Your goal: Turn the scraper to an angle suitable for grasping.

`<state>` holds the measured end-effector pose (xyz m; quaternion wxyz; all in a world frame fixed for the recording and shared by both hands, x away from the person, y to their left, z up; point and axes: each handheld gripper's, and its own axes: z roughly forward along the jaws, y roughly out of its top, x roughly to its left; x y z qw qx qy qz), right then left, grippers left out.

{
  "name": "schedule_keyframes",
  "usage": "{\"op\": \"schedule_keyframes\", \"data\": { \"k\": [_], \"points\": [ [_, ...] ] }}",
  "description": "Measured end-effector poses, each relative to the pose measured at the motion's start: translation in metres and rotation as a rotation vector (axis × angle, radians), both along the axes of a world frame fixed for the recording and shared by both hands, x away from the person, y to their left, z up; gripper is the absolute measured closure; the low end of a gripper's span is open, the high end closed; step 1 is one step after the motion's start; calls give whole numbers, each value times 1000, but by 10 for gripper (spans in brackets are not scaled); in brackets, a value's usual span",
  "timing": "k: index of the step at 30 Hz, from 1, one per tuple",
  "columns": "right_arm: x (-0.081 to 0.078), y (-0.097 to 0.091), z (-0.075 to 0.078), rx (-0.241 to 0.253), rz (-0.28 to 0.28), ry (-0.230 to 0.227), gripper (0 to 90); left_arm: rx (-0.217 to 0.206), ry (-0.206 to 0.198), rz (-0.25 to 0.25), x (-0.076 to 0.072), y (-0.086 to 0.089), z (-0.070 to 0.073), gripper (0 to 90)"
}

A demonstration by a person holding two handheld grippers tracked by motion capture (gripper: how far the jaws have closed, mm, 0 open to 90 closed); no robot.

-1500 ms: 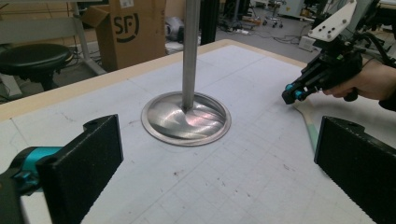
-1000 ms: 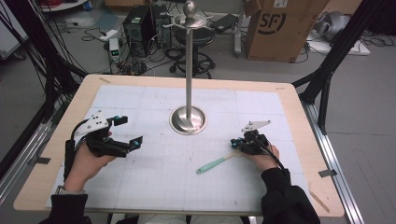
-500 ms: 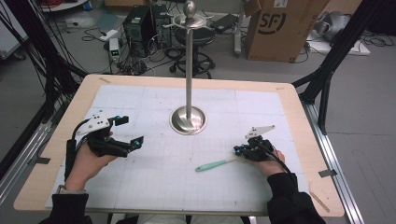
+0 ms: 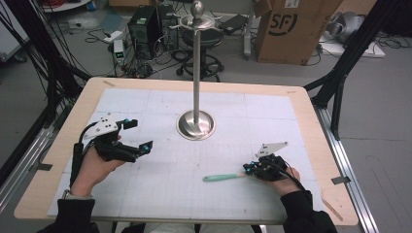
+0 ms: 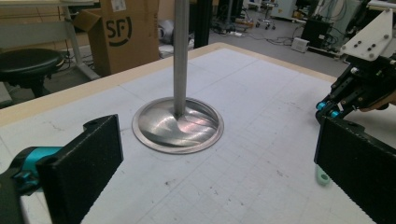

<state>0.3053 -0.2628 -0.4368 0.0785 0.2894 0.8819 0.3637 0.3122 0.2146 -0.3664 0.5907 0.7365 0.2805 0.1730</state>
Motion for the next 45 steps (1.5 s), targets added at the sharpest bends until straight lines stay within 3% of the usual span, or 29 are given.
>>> {"op": "schedule_keyframes", "data": {
  "k": [2,3,4,5,6,7,13,15,21,30,32,38,39,45],
  "points": [
    [-1,3,1,24,14,-9,900,2,1,0,0,0,0,17],
    [-2,7,3,49,46,-16,900,2,2,1,1,0,0,17],
    [-6,19,5,66,126,-19,900,0,3,2,1,0,0,17],
    [-8,25,5,71,166,-9,900,1,3,1,0,0,0,17],
    [-8,25,5,71,166,-9,900,1,2,2,0,0,0,17],
    [-12,37,5,71,222,1,900,-4,2,1,0,0,0,17],
    [-14,60,1,16,271,3,900,-5,-2,-2,-2,0,2,17],
    [-13,70,-2,-13,276,-16,900,-4,-5,-5,-3,-1,2,17],
    [3,80,-4,-34,204,-79,900,7,-2,-4,-2,-3,1,17],
    [30,85,-7,-4,100,-75,900,17,0,-8,-3,-3,1,17],
    [41,83,-8,18,80,-53,900,15,-1,-4,-3,-2,2,17],
    [48,81,-6,37,62,-36,900,7,-4,3,-5,2,2,17],
    [50,73,-1,90,42,-30,900,7,-4,3,-5,3,2,17],
    [45,56,14,123,21,-55,900,0,-3,9,-4,6,3,17]
  ]
}}
